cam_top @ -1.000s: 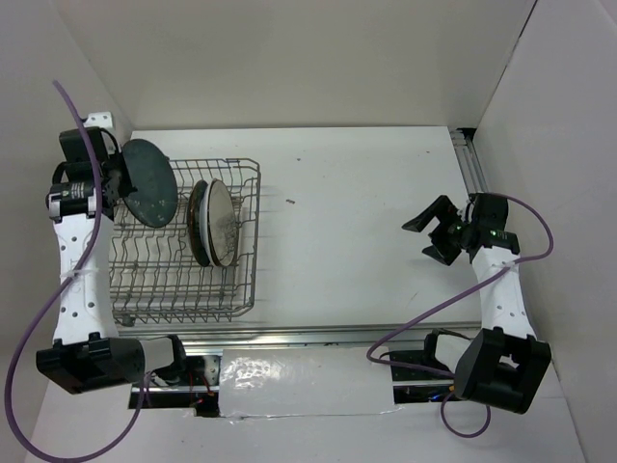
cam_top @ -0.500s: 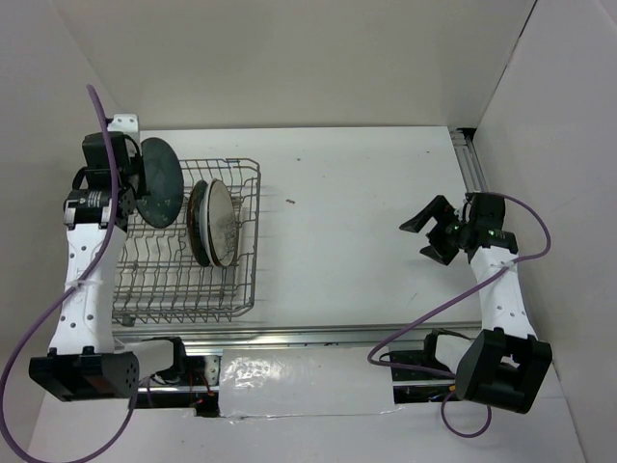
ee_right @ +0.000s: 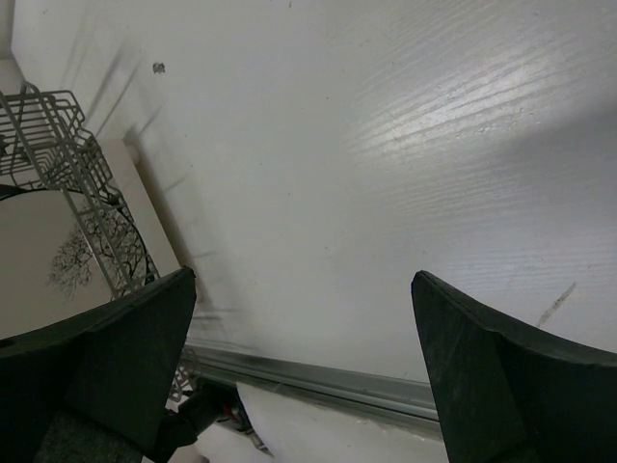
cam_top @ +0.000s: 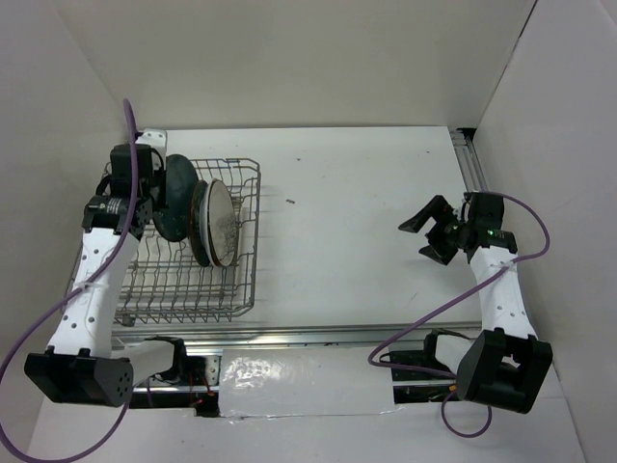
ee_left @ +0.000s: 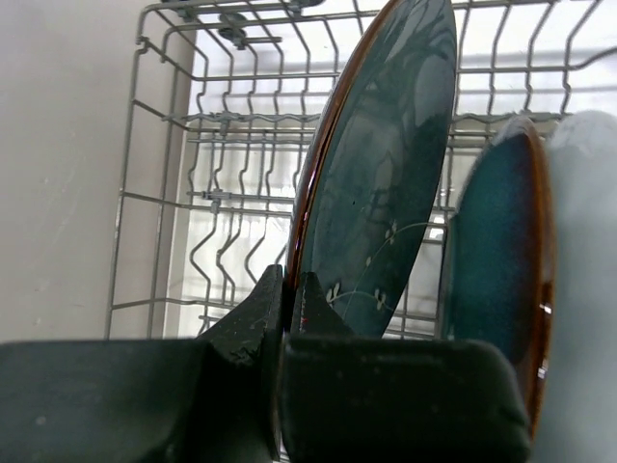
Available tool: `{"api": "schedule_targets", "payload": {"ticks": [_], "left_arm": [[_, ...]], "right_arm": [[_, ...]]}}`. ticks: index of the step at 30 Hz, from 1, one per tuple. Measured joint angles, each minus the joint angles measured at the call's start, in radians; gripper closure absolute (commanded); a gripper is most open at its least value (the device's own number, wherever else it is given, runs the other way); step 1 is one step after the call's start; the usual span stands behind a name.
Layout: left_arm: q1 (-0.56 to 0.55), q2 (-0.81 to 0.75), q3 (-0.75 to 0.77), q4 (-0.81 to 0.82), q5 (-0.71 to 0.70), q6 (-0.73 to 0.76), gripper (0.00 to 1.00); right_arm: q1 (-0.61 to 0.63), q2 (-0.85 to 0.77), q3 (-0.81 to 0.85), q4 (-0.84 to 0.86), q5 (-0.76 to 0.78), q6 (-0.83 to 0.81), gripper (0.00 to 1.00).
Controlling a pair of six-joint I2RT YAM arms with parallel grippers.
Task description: Load the plates into the dish rack
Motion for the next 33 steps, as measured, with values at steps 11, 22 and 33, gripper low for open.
{"api": "schedule_targets", "payload": {"ticks": [11,22,33], "left_arm": [[-0.039,-0.01,-0.037,-0.001,-0.009,0.0,1.0],[-0.113,-0.061,-0.108,-0.021,-0.08,-0.039,1.0],[-0.264,-0.067,-0.136,-0.066,-0.288,-0.167,1.0]], "right_arm": [[0.004,0.0,0.0,0.0,0.002,0.0,0.01],[0.005,0.0,0.0,0.0,0.003,0.0,0.01],[0.011,0.0,0.0,0.0,0.004,0.0,0.0]]}}
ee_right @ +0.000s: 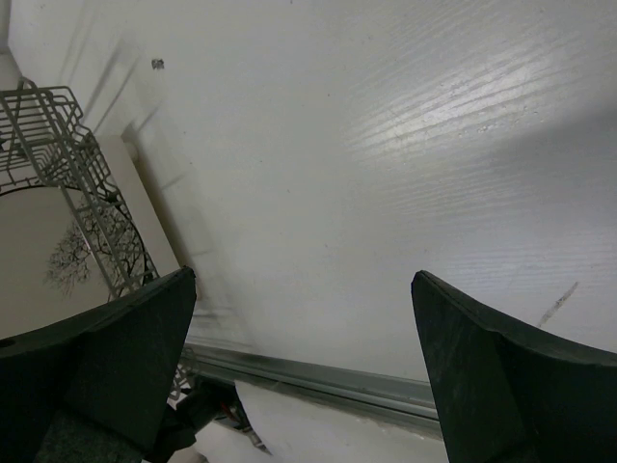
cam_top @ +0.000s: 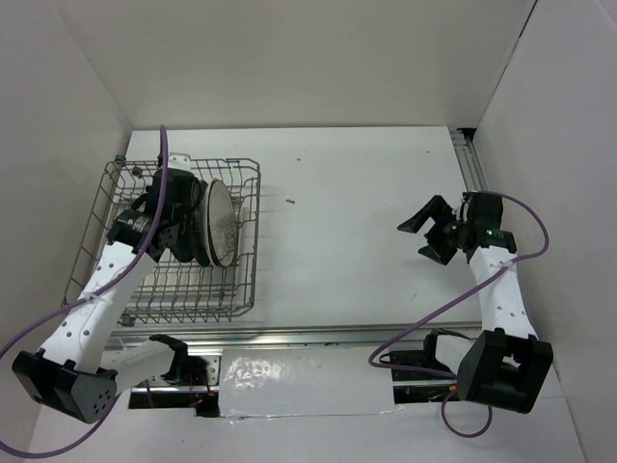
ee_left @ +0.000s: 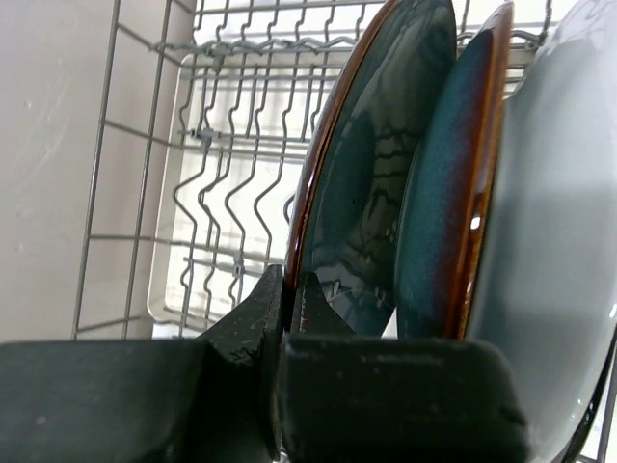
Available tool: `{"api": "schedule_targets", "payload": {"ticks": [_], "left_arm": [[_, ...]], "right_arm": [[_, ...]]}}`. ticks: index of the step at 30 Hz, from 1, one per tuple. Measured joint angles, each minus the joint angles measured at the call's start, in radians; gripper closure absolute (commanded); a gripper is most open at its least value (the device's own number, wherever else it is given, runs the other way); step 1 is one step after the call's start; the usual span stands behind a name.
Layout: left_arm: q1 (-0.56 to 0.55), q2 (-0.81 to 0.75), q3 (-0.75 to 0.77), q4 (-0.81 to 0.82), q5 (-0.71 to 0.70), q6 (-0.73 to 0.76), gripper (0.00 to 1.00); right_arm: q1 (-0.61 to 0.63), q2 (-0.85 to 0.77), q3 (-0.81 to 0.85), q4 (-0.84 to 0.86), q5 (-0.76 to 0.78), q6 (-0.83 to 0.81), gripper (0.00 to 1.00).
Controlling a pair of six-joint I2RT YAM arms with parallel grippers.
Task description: Load the plates into the dish rack
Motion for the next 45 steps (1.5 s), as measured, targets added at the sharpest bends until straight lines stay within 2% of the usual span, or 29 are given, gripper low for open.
{"api": "schedule_targets", "payload": {"ticks": [15,18,21,22,24,25,27,32,38,43,45], "left_arm": [[-0.059,0.054,0.025,-0.111,-0.126,-0.233,1.0],[-0.059,0.066,0.039,-0.14,-0.128,-0.257,0.83],[-0.059,0.074,0.052,-0.153,-0.126,-0.275,0.72],[-0.059,0.074,0.053,-0.155,-0.126,-0.285,0.62],[-0.058,0.074,0.054,-0.159,-0.117,-0.294,0.54],[-0.058,0.074,0.054,-0.16,-0.114,-0.297,0.46],[-0.056,0.071,0.053,-0.155,-0.108,-0.295,0.45],[-0.046,0.037,0.052,-0.134,-0.089,-0.277,0.36],[-0.035,0.021,0.06,-0.135,-0.078,-0.257,0.15],[-0.01,0.02,0.146,-0.124,-0.072,-0.194,0.03],[0.015,0.017,0.204,-0.084,-0.063,-0.14,0.01]], "right_arm": [[0.01,0.0,0.0,0.0,0.004,0.0,0.0],[0.011,0.0,0.0,0.0,0.005,0.0,0.0],[0.013,0.0,0.0,0.0,0.006,0.0,0.01],[0.014,0.001,0.0,0.0,0.008,0.0,0.01],[0.016,0.002,0.001,0.0,0.01,0.001,0.0],[0.018,0.002,0.002,0.0,0.012,0.003,0.0],[0.022,0.002,0.005,-0.001,0.014,0.003,0.0],[0.031,0.002,0.006,-0.001,0.021,0.004,0.0],[0.045,0.002,0.011,-0.003,0.027,0.007,0.01],[0.066,0.002,0.044,-0.02,0.053,0.009,0.0],[0.08,0.002,0.069,-0.025,0.07,0.01,0.0]]}}
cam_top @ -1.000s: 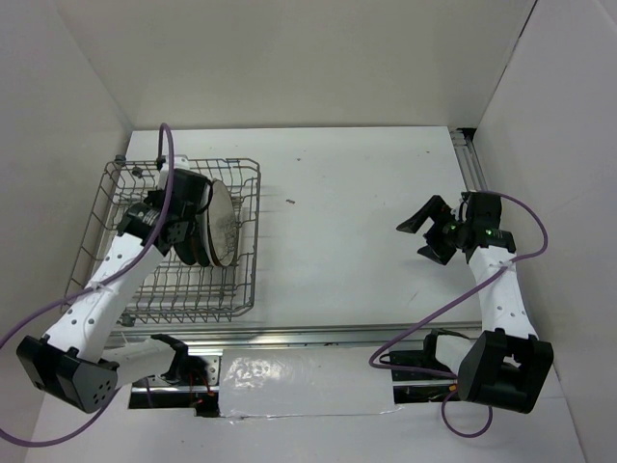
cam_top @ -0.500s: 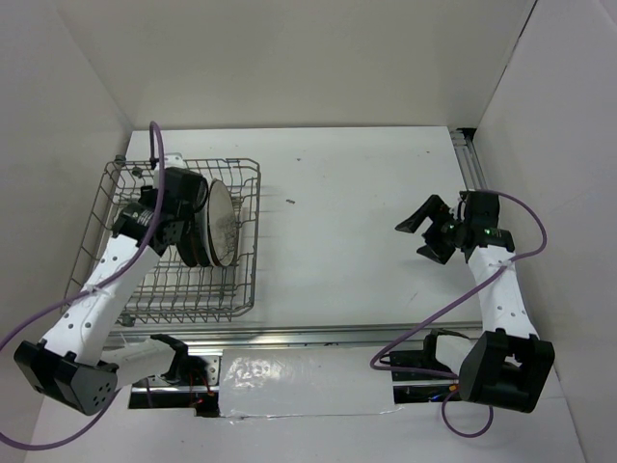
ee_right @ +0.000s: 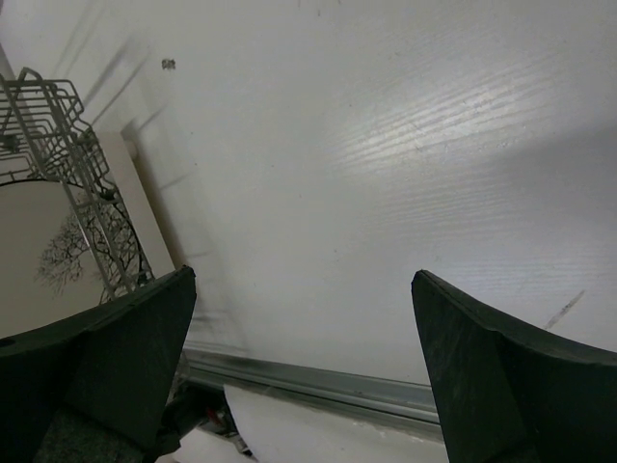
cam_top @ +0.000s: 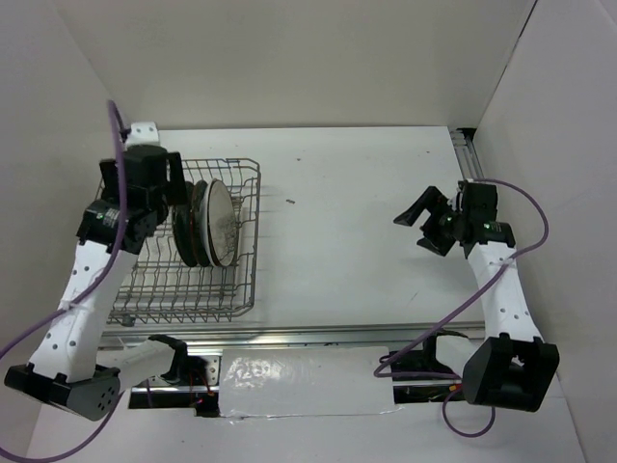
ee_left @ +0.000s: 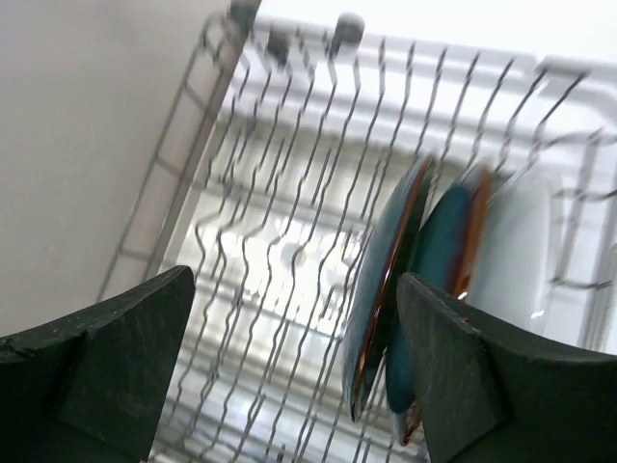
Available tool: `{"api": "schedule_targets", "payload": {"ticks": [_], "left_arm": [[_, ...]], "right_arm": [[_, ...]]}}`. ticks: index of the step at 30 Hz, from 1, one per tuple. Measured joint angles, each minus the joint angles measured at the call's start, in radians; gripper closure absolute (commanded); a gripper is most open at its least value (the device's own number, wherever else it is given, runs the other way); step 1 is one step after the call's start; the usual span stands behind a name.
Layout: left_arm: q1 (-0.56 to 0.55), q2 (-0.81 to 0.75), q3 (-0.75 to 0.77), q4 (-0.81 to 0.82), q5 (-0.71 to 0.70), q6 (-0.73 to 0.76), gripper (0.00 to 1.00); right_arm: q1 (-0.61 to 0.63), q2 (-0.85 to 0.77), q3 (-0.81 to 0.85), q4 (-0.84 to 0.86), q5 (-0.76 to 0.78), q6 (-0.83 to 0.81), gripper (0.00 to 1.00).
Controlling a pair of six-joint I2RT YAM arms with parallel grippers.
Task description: Load the plates into the dish rack
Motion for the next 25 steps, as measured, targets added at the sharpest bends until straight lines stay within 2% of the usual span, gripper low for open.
{"api": "schedule_targets", "payload": {"ticks": [5,8,12,15,19,25], "left_arm": [[0.058,0.022,0.243,0.063,0.138,0.123,0.01],[0.053,0.116,0.481,0.067,0.269,0.151,0.01],[0.015,0.238,0.662,0.065,0.428,0.153,0.01],[0.001,0.319,0.695,0.052,0.565,0.144,0.01],[-0.009,0.41,0.652,0.029,0.718,0.121,0.01],[-0.016,0.439,0.607,0.008,0.854,0.097,0.01]], "right_arm": [[0.043,-0.009,0.086,-0.013,0.071,-0.001,0.0],[0.073,-0.019,0.158,-0.024,0.142,-0.003,0.0],[0.108,-0.022,0.263,-0.043,0.253,-0.01,0.0],[0.124,-0.02,0.335,-0.058,0.327,-0.019,0.0],[0.13,-0.019,0.384,-0.06,0.406,-0.029,0.0],[0.134,-0.022,0.393,-0.074,0.48,-0.033,0.0]]}}
